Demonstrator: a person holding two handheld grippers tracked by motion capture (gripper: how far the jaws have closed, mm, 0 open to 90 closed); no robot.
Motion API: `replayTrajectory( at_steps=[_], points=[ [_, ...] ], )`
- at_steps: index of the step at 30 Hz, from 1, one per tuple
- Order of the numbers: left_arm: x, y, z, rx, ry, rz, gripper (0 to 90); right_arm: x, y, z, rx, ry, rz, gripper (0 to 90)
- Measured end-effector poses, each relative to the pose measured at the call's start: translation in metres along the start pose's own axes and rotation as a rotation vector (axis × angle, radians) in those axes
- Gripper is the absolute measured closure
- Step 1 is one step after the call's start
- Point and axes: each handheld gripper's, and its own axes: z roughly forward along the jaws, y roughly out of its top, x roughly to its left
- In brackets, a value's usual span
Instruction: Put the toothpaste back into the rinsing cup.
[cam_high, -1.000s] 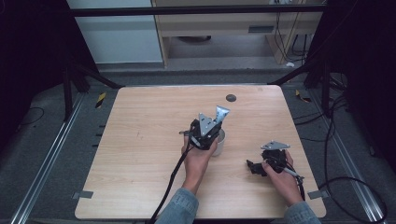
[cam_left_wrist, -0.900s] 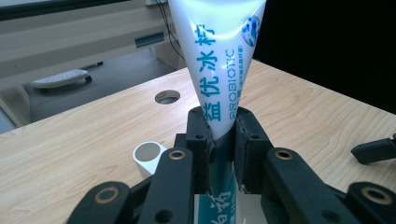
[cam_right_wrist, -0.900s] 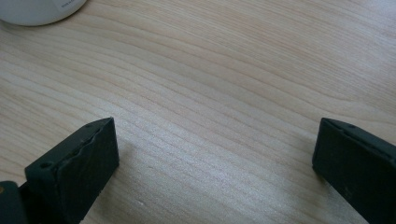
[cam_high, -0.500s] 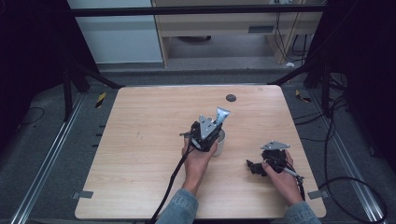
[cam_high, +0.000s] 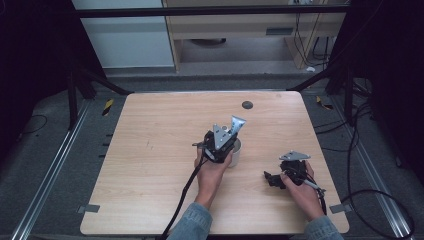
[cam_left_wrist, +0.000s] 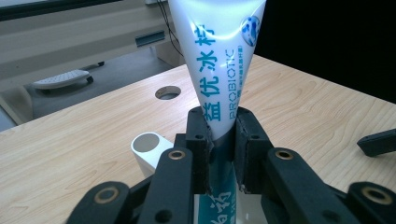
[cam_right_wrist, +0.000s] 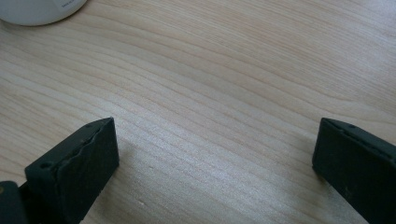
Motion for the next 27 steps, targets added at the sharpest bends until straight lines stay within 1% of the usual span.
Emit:
replayTrajectory(
  at_steps=[6,11,14,22,25,27],
  points=[
    [-0.0008,-0.0012,0.0018,0.007,-0.001,0.003,77.6,0.0000,0.0000,0.0001,-0.001,0.000,-0.001,0.7],
    [0.0001,-0.0024,0.0027,0.015,0.000,-0.005,77.5,0.0000,0.0000,0.0000,-0.001,0.000,0.000,0.7],
    [0.0008,-0.0018,0.0030,0.020,0.001,-0.015,77.2,0.0000,0.0000,0.0000,0.000,0.000,0.000,0.7],
    [0.0031,0.0039,0.0037,0.061,-0.007,-0.040,76.3,0.0000,0.0000,0.0000,0.000,0.000,0.000,0.7],
    [0.0031,0.0053,0.0039,0.067,-0.010,-0.044,74.7,-0.0001,0.0000,0.0001,-0.001,-0.001,-0.001,0.7],
    [0.0025,0.0063,0.0039,0.062,-0.013,-0.047,74.3,-0.0001,0.0000,0.0001,-0.001,-0.001,-0.002,0.7]
  ],
)
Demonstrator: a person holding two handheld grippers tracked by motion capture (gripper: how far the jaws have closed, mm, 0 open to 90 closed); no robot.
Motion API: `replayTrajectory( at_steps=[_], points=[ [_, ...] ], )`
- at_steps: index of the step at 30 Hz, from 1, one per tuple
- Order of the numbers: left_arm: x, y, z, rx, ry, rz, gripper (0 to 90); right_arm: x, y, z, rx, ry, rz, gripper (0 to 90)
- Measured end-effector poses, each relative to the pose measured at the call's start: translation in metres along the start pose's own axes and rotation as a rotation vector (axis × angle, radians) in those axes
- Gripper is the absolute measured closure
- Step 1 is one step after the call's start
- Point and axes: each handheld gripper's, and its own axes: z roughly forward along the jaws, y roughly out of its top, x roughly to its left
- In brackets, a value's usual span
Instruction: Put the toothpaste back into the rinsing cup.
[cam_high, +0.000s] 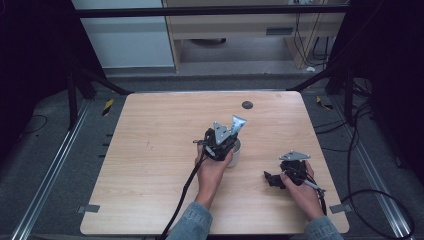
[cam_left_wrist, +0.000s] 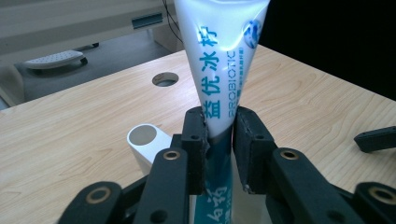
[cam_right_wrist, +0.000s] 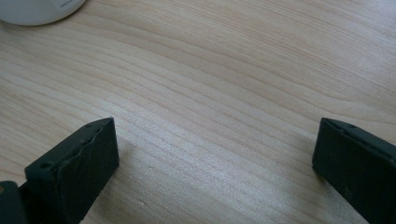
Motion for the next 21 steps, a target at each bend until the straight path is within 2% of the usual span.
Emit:
replayTrajectory(
  at_steps=[3,4,21],
  points=[
    [-0.0010,0.0013,-0.0002,0.001,-0.001,0.010,73.8,0.0000,0.0000,0.0000,-0.001,0.000,-0.001,0.6],
    [-0.0012,0.0013,0.0012,0.016,0.002,0.017,74.9,0.0001,0.0000,0.0000,0.000,0.000,0.002,0.7],
    [-0.0021,0.0019,-0.0009,0.021,0.001,0.015,74.9,0.0001,0.0000,0.0000,0.001,0.000,0.001,0.6]
  ],
)
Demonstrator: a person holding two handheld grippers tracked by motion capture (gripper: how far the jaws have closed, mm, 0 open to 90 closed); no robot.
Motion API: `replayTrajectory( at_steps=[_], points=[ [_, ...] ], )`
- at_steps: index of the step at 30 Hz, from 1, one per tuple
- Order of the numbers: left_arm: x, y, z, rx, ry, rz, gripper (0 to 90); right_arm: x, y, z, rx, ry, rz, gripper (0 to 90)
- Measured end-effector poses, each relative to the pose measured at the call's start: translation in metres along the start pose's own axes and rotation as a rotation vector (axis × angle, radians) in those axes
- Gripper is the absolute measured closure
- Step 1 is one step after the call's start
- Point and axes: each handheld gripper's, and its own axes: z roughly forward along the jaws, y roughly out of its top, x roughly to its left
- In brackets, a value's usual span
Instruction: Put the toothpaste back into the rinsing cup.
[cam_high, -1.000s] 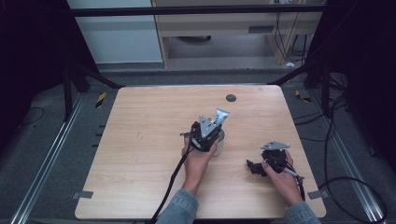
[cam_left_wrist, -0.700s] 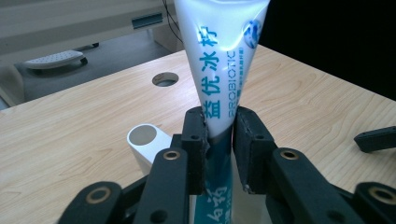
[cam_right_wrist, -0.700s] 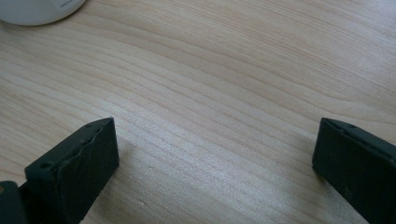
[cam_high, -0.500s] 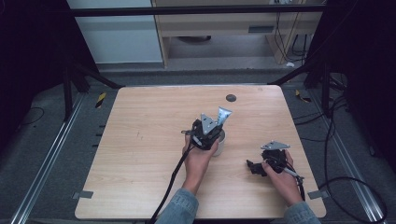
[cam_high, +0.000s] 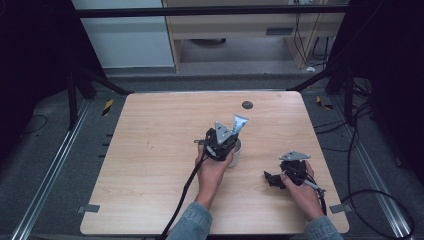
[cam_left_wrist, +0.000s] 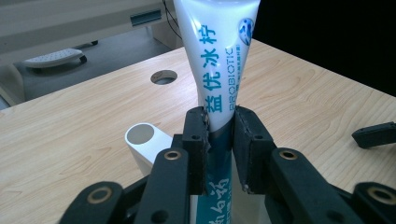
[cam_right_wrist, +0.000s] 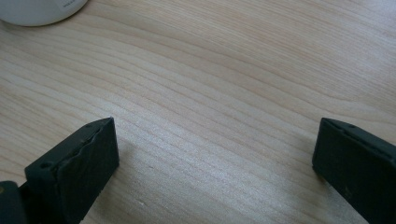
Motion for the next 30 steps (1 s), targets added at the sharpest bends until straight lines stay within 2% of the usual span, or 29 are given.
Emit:
replayTrajectory(
  at_steps=[16,30],
  points=[
    [-0.004,0.002,-0.006,-0.003,-0.006,0.017,62.3,0.000,0.000,0.000,-0.001,0.000,-0.002,0.7],
    [-0.011,0.001,-0.014,0.022,-0.014,0.049,51.9,0.000,0.000,0.000,-0.002,-0.001,-0.004,0.7]
  ],
)
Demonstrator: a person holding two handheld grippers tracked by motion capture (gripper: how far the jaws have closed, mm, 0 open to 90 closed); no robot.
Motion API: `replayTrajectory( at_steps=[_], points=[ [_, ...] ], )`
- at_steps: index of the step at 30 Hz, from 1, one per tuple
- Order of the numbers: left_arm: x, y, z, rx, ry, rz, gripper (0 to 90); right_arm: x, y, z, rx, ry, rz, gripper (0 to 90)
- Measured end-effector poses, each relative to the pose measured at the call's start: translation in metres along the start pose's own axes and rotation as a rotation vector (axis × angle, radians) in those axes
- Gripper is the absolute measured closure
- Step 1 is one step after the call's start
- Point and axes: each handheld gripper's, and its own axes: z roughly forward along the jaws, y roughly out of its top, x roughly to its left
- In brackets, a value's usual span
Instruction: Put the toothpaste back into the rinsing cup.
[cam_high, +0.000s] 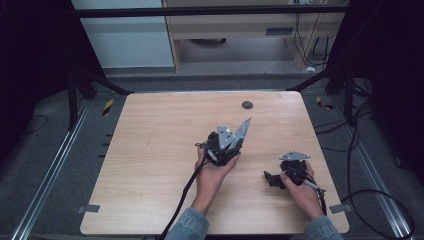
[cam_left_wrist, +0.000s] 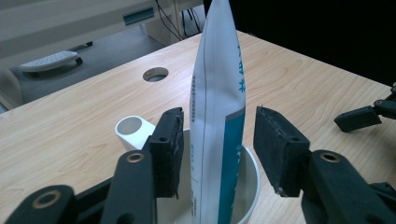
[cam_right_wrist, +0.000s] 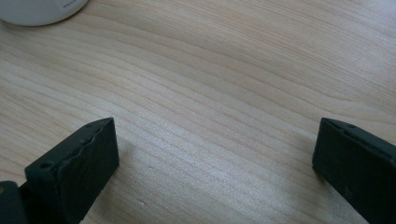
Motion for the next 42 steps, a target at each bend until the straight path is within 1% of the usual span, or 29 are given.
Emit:
replayTrajectory(
  at_steps=[3,5,9,11,13,14,15,17,18,19,20,22,23,27,30,34,36,42],
  points=[
    [0.002,0.001,-0.004,0.005,-0.005,0.005,49.7,0.000,0.000,0.000,0.000,0.000,0.000,0.7],
    [0.003,0.001,-0.007,0.029,-0.016,0.011,45.4,0.000,0.000,0.000,0.000,0.000,0.000,0.7],
    [0.005,0.002,-0.010,0.044,-0.027,0.016,42.1,0.000,0.000,0.000,0.000,0.000,0.000,0.6],
    [0.006,0.002,-0.011,0.062,-0.047,0.008,38.5,0.000,0.000,0.000,0.000,0.000,0.001,0.6],
    [0.007,0.002,-0.013,0.072,-0.056,0.003,34.9,0.000,0.000,0.000,0.000,0.000,0.001,0.6],
    [0.008,0.002,-0.013,0.075,-0.063,-0.001,34.9,0.000,0.000,0.000,0.000,0.000,0.001,0.6],
    [0.010,0.002,-0.013,0.088,-0.076,-0.014,30.9,0.000,0.000,0.000,0.000,0.000,0.000,0.6],
    [0.011,0.003,-0.013,0.096,-0.079,-0.012,29.4,0.000,0.000,0.000,0.000,0.000,0.001,0.6],
    [0.011,0.003,-0.013,0.106,-0.076,-0.007,27.0,0.000,0.000,0.000,0.000,0.000,0.000,0.6],
    [0.012,0.004,-0.014,0.111,-0.071,-0.009,23.3,0.000,0.000,0.000,0.000,0.000,0.001,0.6],
    [0.012,0.004,-0.014,0.111,-0.071,-0.009,22.2,0.000,0.000,0.000,0.000,0.000,0.001,0.6],
    [0.013,0.005,-0.015,0.120,-0.079,-0.018,20.7,0.000,0.000,0.000,0.000,0.000,0.001,0.6],
    [0.014,0.005,-0.015,0.128,-0.085,-0.026,17.2,0.000,0.000,0.000,0.000,0.001,0.001,0.6],
    [0.016,0.006,-0.018,0.125,-0.079,-0.027,15.2,0.000,0.000,0.000,0.000,0.001,0.000,0.6],
    [0.021,0.007,-0.021,0.136,-0.081,-0.036,13.5,0.000,0.000,0.000,0.000,0.000,0.001,0.6],
    [0.030,0.006,-0.026,0.149,-0.064,-0.034,12.0,0.000,0.000,0.000,0.000,0.000,0.001,0.6],
    [0.034,0.005,-0.028,0.151,-0.065,-0.049,11.4,0.000,0.000,0.000,0.000,0.000,0.000,0.6],
    [0.050,0.004,-0.036,0.152,-0.048,-0.075,9.5,0.000,0.000,0.000,0.001,0.000,0.003,0.6]
  ],
)
